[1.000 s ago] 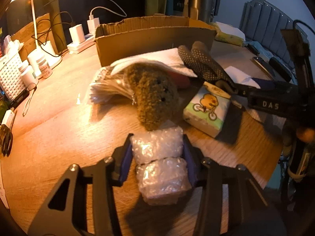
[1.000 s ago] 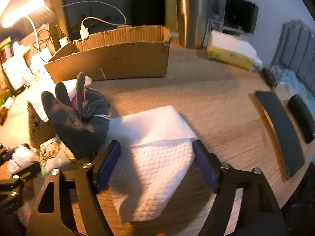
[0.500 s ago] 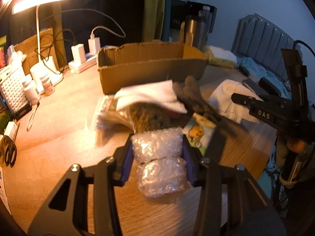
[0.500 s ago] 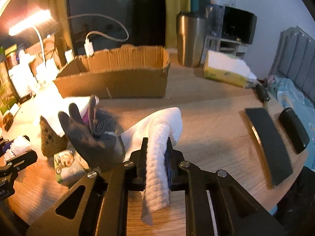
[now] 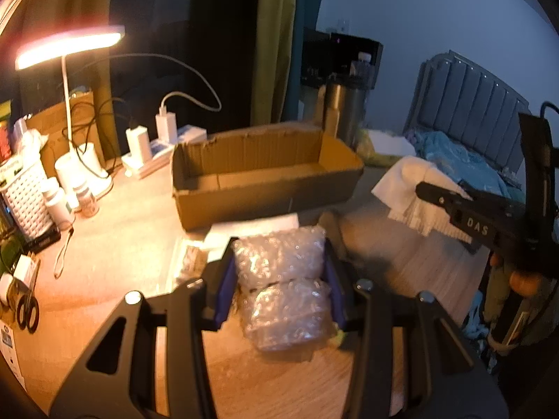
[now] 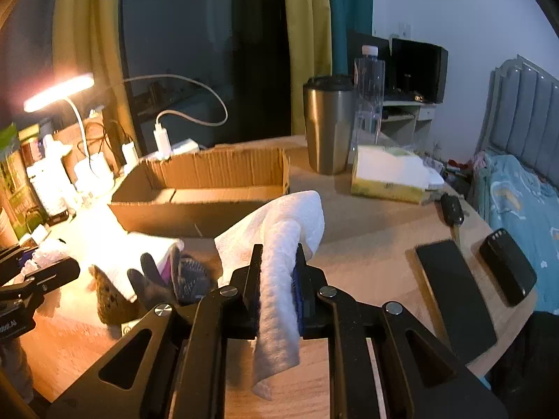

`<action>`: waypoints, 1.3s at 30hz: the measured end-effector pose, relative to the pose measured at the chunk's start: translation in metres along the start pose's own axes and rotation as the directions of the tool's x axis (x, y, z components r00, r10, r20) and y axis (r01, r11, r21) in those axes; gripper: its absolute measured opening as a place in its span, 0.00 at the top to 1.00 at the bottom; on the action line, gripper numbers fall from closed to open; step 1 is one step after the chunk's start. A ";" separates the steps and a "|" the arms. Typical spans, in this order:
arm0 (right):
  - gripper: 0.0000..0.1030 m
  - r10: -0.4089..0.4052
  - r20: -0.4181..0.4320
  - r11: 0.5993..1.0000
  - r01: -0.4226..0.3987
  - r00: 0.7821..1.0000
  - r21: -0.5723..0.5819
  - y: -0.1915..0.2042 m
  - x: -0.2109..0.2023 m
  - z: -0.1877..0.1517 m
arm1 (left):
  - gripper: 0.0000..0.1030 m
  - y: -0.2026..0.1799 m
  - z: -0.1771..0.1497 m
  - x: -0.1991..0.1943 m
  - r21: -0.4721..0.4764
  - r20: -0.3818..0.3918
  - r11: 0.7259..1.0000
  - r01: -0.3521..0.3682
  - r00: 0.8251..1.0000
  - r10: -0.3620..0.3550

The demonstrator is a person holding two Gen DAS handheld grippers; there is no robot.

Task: Organize soft objects
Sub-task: 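Carry the bubble wrap into the cardboard box with the left gripper while the right carries the towel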

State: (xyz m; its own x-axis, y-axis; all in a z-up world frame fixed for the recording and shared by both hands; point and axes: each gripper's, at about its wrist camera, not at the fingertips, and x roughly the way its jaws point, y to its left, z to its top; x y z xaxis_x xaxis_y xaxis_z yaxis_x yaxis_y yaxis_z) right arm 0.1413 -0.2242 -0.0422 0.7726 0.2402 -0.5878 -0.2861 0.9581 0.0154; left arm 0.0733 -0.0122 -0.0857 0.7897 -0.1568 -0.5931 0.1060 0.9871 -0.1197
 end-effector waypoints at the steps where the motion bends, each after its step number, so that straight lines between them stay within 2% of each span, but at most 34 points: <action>1: 0.85 0.003 0.010 1.000 -0.003 1.000 0.003 -0.002 0.000 0.002 | 0.56 -0.002 0.003 0.000 0.001 0.007 1.000 -0.001 1.000 0.001; 20: 0.85 0.038 0.119 0.999 -0.036 0.992 -0.018 -0.039 -0.001 0.041 | 0.56 -0.037 0.075 0.017 0.012 0.127 1.000 -0.015 0.992 0.014; 39: 0.85 0.084 0.157 0.996 -0.083 0.984 -0.008 -0.057 0.019 0.070 | 0.56 -0.040 0.121 0.062 -0.027 0.142 0.999 -0.028 0.989 0.031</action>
State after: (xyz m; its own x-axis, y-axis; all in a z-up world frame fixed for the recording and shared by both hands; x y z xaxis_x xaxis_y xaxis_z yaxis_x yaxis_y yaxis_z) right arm 0.2124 -0.2629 0.0025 0.8252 0.3408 -0.4504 -0.3538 0.9335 0.0582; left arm 0.1911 -0.0579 -0.0215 0.8706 -0.1198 -0.4773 0.0677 0.9899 -0.1249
